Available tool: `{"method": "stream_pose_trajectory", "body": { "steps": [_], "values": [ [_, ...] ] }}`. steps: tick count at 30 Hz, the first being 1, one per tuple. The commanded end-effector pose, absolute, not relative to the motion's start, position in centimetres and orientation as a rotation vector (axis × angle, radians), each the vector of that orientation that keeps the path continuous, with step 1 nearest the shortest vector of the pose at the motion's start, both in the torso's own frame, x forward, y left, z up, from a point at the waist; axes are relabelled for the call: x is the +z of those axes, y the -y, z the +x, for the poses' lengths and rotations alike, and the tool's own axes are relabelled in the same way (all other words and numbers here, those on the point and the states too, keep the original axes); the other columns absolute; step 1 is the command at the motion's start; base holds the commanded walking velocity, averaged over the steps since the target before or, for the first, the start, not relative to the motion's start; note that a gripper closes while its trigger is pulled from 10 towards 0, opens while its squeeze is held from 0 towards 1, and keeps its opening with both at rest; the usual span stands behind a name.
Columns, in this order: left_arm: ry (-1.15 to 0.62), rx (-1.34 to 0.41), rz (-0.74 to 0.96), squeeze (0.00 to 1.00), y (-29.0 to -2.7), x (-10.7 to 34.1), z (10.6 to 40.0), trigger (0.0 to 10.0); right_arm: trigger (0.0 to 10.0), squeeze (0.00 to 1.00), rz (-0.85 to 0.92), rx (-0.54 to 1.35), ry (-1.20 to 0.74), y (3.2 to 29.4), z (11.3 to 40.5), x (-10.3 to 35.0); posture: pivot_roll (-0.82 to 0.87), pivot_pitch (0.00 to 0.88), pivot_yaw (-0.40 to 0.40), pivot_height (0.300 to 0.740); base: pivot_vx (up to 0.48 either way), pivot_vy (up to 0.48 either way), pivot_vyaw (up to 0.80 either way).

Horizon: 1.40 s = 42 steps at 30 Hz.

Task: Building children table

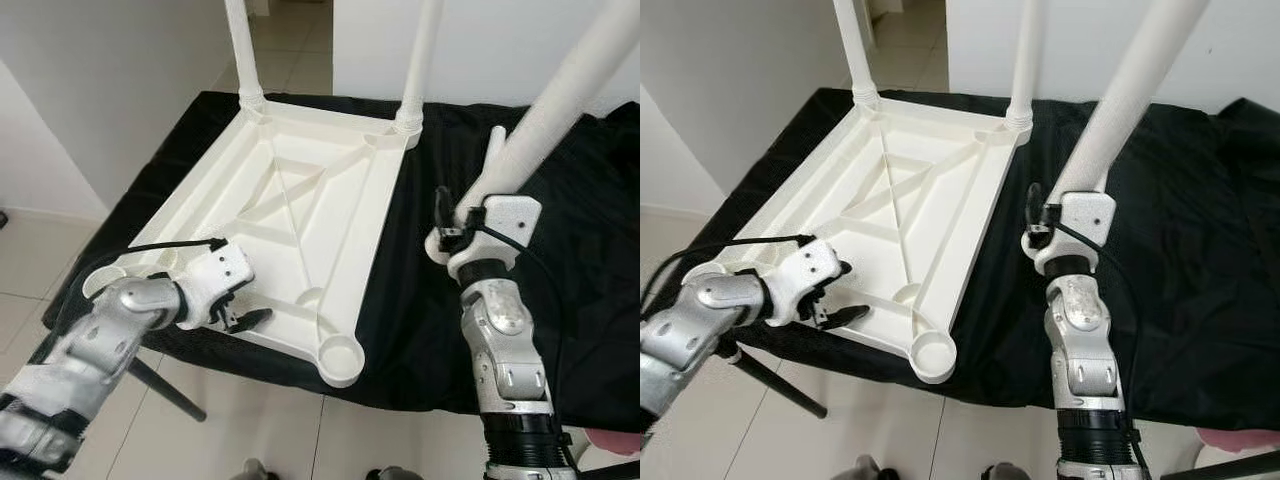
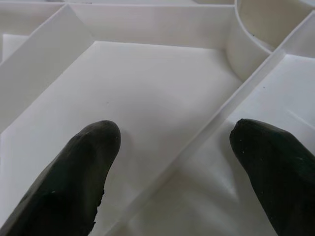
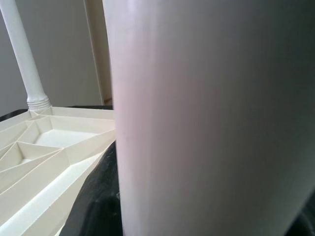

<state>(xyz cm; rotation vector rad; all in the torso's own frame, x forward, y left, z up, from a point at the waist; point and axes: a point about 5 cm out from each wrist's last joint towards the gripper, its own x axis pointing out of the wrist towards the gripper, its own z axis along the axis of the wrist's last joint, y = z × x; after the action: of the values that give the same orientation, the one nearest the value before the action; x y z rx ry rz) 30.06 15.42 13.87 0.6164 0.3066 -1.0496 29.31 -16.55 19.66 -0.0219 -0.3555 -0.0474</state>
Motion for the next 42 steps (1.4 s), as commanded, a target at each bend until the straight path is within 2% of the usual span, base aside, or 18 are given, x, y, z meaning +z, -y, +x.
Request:
{"method": "stream_pose_trajectory", "body": {
  "steps": [1, 14, 15, 16, 17, 18, 22, 23, 25, 26, 33, 34, 38, 39, 41, 42],
  "values": [
    [-0.369, -1.124, 0.623, 0.0, -15.1, 12.6, 29.5, 10.0, 10.0, 0.0, -0.021, -0.046, 0.371, 16.4, 29.3, 19.9, -0.02, 0.08, 0.09, 0.74, 0.0, 0.0, 0.0],
    [-0.383, -1.211, 0.633, 0.0, -14.2, 12.5, 29.9, 10.0, 10.0, 0.0, -0.023, -0.057, 0.37, 16.5, 29.1, 19.8, -0.02, 0.081, 0.097, 0.74, 0.0, 0.0, 0.0],
    [-0.376, -1.24, 0.63, 0.0, -13.9, 12.8, 29.8, 4.9, 10.0, 0.0, -0.022, -0.055, 0.37, 16.4, 29.1, 19.9, -0.02, 0.079, 0.095, 0.74, 0.0, 0.0, 0.0],
    [-0.372, -1.258, 0.629, 0.0, -13.8, 13.0, 29.7, 4.5, 10.0, 0.0, -0.022, -0.054, 0.37, 16.4, 29.2, 19.9, -0.02, 0.079, 0.095, 0.74, 0.0, 0.0, 0.0],
    [-0.372, -1.258, 0.629, 0.0, -13.8, 13.0, 29.7, 4.5, 10.0, 0.0, -0.022, -0.054, 0.37, 16.4, 29.2, 19.9, -0.02, 0.079, 0.095, 0.74, 0.0, 0.0, 0.0],
    [-0.368, -1.276, 0.63, 0.0, -13.6, 13.2, 29.7, 3.9, 10.0, 0.0, -0.021, -0.053, 0.372, 16.4, 29.2, 19.9, -0.02, 0.079, 0.094, 0.74, 0.0, 0.0, 0.0],
    [-0.365, -1.291, 0.634, 0.0, -13.5, 13.3, 29.7, 3.6, 10.0, 0.0, -0.021, -0.05, 0.373, 16.3, 29.3, 20.0, -0.02, 0.078, 0.093, 0.74, 0.0, 0.0, 0.0],
    [-0.361, -1.293, 0.635, 0.0, -13.5, 13.4, 29.7, 2.9, 10.0, 0.0, -0.021, -0.049, 0.374, 16.3, 29.3, 20.0, -0.02, 0.077, 0.092, 0.74, 0.0, 0.0, 0.0],
    [-0.361, -1.293, 0.635, 0.0, -13.5, 13.4, 29.7, 2.9, 10.0, 0.0, -0.021, -0.049, 0.374, 16.3, 29.3, 20.0, -0.02, 0.077, 0.092, 0.74, 0.0, 0.0, 0.0],
    [-0.355, -1.291, 0.633, 0.0, -13.3, 13.4, 29.8, 3.3, 10.0, 0.0, -0.021, -0.049, 0.374, 16.3, 29.3, 20.0, -0.02, 0.077, 0.092, 0.74, 0.0, 0.0, 0.0],
    [-0.302, -1.255, 0.61, 0.0, -11.9, 13.6, 30.4, 3.1, 10.0, 0.0, -0.021, -0.047, 0.374, 16.3, 29.3, 20.0, -0.02, 0.077, 0.09, 0.74, 0.0, 0.0, 0.0],
    [-0.287, -1.234, 0.597, 0.0, -11.5, 13.6, 30.6, 4.4, 10.0, 0.0, -0.021, -0.047, 0.373, 16.2, 29.3, 20.0, -0.03, 0.075, 0.089, 0.74, 0.0, 0.0, 0.0],
    [-0.259, -1.209, 0.585, 0.0, -10.9, 13.8, 30.9, 4.5, 10.0, 0.0, -0.02, -0.046, 0.373, 16.2, 29.4, 20.0, -0.03, 0.073, 0.088, 0.74, 0.0, 0.0, 0.0],
    [-0.241, -1.18, 0.583, 0.0, -10.5, 13.9, 31.2, 9.6, 10.0, 0.0, -0.019, -0.044, 0.373, 16.2, 29.4, 20.0, -0.03, 0.073, 0.088, 0.74, 0.0, 0.0, 0.0],
    [-0.224, -1.149, 0.582, 0.0, -10.2, 13.9, 31.6, 9.6, 10.0, 0.0, -0.018, -0.042, 0.373, 16.1, 29.4, 20.0, -0.03, 0.068, 0.085, 0.74, 0.0, 0.0, 0.0],
    [-0.224, -1.138, 0.586, 0.0, -10.1, 13.9, 31.7, 10.0, 10.0, 0.0, -0.019, -0.041, 0.373, 16.1, 29.4, 20.0, -0.03, 0.068, 0.085, 0.74, 0.0, 0.0, 0.0]
  ]
}}
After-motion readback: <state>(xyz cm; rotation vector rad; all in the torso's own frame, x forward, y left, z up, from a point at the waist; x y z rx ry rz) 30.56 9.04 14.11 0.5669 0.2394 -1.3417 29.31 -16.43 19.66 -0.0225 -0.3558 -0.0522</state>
